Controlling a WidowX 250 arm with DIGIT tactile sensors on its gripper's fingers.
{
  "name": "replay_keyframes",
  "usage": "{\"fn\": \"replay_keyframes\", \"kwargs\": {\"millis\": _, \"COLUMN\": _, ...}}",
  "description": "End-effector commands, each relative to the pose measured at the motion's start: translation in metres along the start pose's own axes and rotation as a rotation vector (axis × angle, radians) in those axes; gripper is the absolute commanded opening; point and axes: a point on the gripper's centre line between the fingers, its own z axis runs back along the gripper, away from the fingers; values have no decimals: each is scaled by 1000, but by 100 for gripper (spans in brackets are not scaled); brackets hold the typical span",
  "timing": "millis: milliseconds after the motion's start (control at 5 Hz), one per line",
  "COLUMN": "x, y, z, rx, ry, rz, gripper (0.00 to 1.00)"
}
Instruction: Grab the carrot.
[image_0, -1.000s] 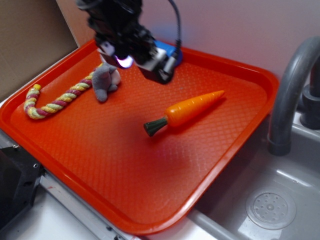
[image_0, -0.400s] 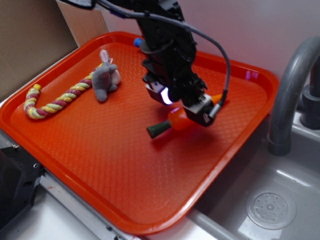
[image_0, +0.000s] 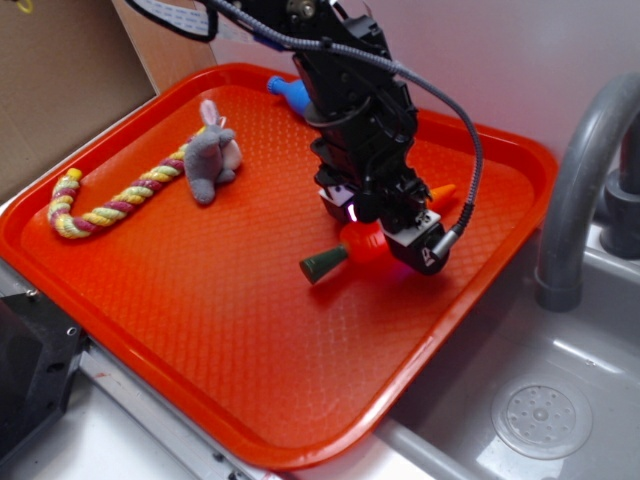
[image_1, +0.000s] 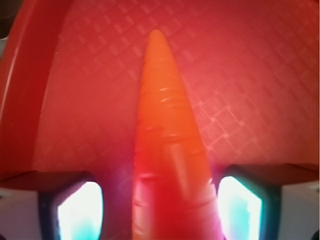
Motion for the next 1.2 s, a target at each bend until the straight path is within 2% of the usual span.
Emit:
{"fn": "replay_keyframes", "kwargs": {"millis": 0, "x": -8, "y": 1, "z": 31, "rx": 35, "ry": -18, "rz": 1, "gripper": 0}}
{"fn": "replay_keyframes", "kwargs": {"millis": 200, "x": -10, "y": 16, "z": 72, "rx": 22, "ry": 38, "rz": 8, "gripper": 0}}
{"fn": "replay_keyframes", "kwargs": {"millis": 400, "x": -19, "y": 40, "z": 123, "rx": 4, "ry": 61, "rz": 65, "gripper": 0}}
{"fn": "replay_keyframes", "kwargs": {"millis": 600, "x": -36, "y": 61, "z": 166, "rx": 9, "ry": 55, "rz": 123, "gripper": 0}}
{"fn": "replay_keyframes", "kwargs": {"millis": 1000, "x": -85, "y": 71, "z": 238, "rx": 89, "ry": -62, "rz": 245, "gripper": 0}}
